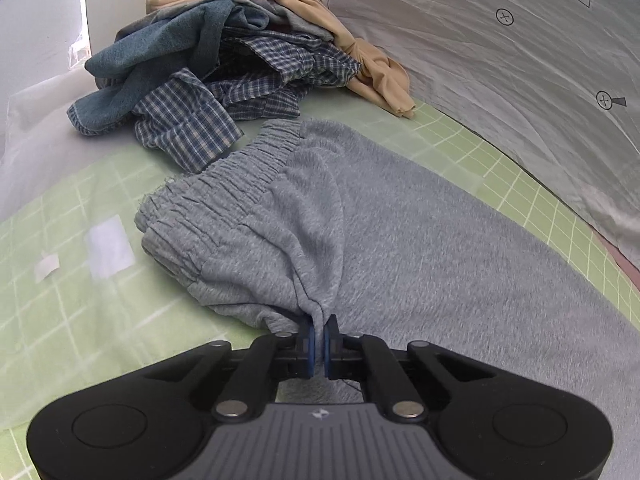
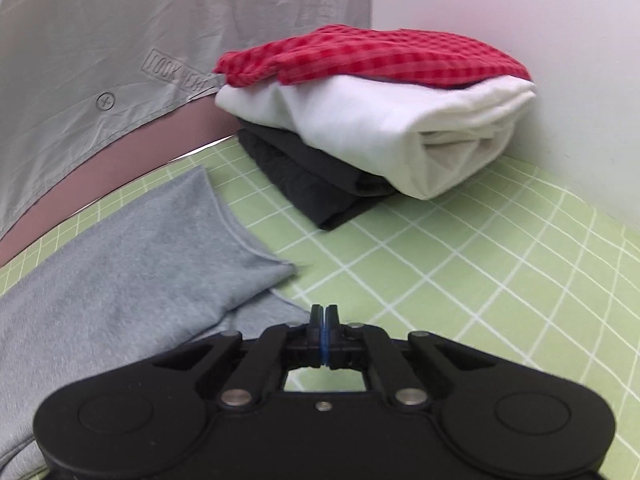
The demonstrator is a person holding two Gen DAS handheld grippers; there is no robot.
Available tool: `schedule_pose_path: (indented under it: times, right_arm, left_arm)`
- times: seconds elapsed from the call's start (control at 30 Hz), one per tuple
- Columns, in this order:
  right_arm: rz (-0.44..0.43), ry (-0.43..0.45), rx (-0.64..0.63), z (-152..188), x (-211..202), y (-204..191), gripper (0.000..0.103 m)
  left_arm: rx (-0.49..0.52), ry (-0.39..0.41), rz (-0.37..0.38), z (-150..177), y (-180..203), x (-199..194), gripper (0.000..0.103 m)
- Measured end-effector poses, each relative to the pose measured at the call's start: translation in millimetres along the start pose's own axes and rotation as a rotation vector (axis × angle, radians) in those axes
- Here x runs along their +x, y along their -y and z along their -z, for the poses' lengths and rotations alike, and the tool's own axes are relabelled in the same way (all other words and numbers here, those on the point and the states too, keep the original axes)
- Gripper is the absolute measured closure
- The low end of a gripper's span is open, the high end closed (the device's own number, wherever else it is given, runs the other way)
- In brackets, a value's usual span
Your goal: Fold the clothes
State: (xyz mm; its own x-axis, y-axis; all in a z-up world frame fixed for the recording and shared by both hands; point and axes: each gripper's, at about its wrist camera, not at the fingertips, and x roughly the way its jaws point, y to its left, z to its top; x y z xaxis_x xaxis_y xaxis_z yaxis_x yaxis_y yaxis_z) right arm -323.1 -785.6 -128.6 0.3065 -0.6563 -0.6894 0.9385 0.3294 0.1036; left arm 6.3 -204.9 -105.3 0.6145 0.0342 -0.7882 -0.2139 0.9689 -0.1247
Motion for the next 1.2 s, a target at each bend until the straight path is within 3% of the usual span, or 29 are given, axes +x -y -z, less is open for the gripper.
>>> schedule_pose_path:
  times: [0.13, 0.2, 0.27, 0.37, 0.43, 0.6, 0.7, 0.73, 0.77, 0.83, 0.9, 0.93, 0.97, 1.0, 1.2]
  right_arm:
    - [-0.063, -0.046, -0.009, 5.0, -6.8, 19.4, 0.1]
    - [-0.108, -0.054, -0.005, 7.6, -6.2, 16.8, 0.089]
    - [-0.146, -0.064, 0.01, 8.9, -1.4, 11.2, 0.067]
    - [-0.191, -0.079, 0.059, 8.7, 8.3, 2.1, 0.064]
    - [-0.201, -0.081, 0.084, 6.5, 15.8, -4.8, 0.061]
    - [-0.156, -0.069, -0.031, 1.5, 23.2, -33.5, 0.059]
    - [-0.137, -0.059, -0.136, 3.9, 23.4, -44.3, 0.066]
    - [-0.137, -0.053, -0.166, 5.0, 22.8, -46.7, 0.075]
    - [-0.139, -0.048, -0.188, 5.8, 22.1, -47.4, 0.086]
    - [-0.152, -0.039, -0.212, 6.1, 20.7, -46.3, 0.098]
    - [-0.163, -0.029, -0.195, 5.8, 19.6, -39.1, 0.098]
    - [-0.166, -0.025, -0.197, 6.1, 18.3, -36.4, 0.099]
    - [-0.165, -0.02, -0.203, 6.4, 16.1, -34.9, 0.099]
    - [-0.161, -0.013, -0.208, 7.2, 13.2, -32.8, 0.099]
    - [-0.126, 0.015, -0.214, 11.6, -7.9, -2.9, 0.1]
  left_arm:
    - [0.01, 0.004, -0.014, 1.8, -17.1, -10.6, 0.098]
    - [0.0, -0.007, 0.001, 2.6, -25.0, -10.9, 0.097]
    - [-0.005, -0.027, 0.024, 4.0, -28.2, -12.4, 0.094]
    - [-0.014, -0.02, 0.039, 9.8, -26.9, -25.9, 0.088]
    - [-0.027, -0.024, 0.058, 15.7, -25.2, -34.6, 0.073]
    - [-0.084, -0.084, 0.129, 36.6, -15.4, -47.5, 0.066]
    - [-0.102, -0.127, 0.195, 50.7, 0.2, -47.8, 0.056]
    - [-0.102, -0.135, 0.209, 55.0, 6.5, -46.4, 0.054]
    - [-0.098, -0.139, 0.218, 58.3, 13.1, -44.7, 0.054]
    - [-0.084, -0.146, 0.222, 63.0, 26.0, -39.2, 0.054]
    - [-0.083, -0.158, 0.223, 65.6, 35.5, -33.6, 0.056]
    - [-0.088, -0.162, 0.216, 67.0, 39.4, -31.0, 0.063]
    - [-0.092, -0.165, 0.212, 67.9, 42.3, -28.7, 0.075]
    - [-0.093, -0.168, 0.211, 68.5, 44.7, -26.5, 0.096]
    - [0.009, -0.144, 0.191, 69.7, 50.3, -38.3, 0.097]
